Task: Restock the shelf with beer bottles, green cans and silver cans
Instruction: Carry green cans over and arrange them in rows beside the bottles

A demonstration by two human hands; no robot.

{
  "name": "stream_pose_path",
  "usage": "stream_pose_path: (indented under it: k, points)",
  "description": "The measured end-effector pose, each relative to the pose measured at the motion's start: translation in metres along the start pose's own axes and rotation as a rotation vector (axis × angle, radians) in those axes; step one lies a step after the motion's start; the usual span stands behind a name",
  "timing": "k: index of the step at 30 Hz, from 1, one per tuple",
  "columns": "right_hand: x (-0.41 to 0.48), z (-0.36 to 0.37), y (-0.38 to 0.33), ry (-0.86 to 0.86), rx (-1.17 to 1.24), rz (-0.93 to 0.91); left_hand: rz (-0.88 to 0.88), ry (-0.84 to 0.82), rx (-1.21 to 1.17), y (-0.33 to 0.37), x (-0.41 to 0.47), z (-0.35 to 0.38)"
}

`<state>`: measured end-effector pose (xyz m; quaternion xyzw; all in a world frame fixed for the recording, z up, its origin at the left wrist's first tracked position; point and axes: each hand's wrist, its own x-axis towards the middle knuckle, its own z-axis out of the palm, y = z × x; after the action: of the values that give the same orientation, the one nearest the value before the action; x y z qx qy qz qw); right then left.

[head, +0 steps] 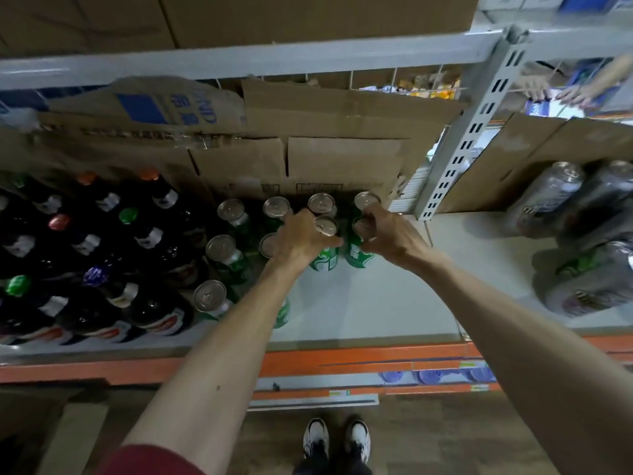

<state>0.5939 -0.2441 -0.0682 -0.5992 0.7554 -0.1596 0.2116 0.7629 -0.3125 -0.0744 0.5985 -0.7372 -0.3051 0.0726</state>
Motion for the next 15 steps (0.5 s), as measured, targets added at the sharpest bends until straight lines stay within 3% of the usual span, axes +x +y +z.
stream_pose_path:
  k: [6, 10, 15]
  points:
    - [0.003, 0.006, 0.014, -0.052, -0.005, -0.035, -0.016, -0.033, 0.05, 0.004, -0.001, 0.008]
    - [0.002, 0.005, 0.021, -0.07, 0.006, -0.062, -0.004, -0.201, 0.08, 0.008, 0.002, -0.005]
    - [0.001, 0.008, 0.014, 0.027, 0.006, 0.034, 0.114, -0.252, 0.137, -0.001, 0.003, -0.014]
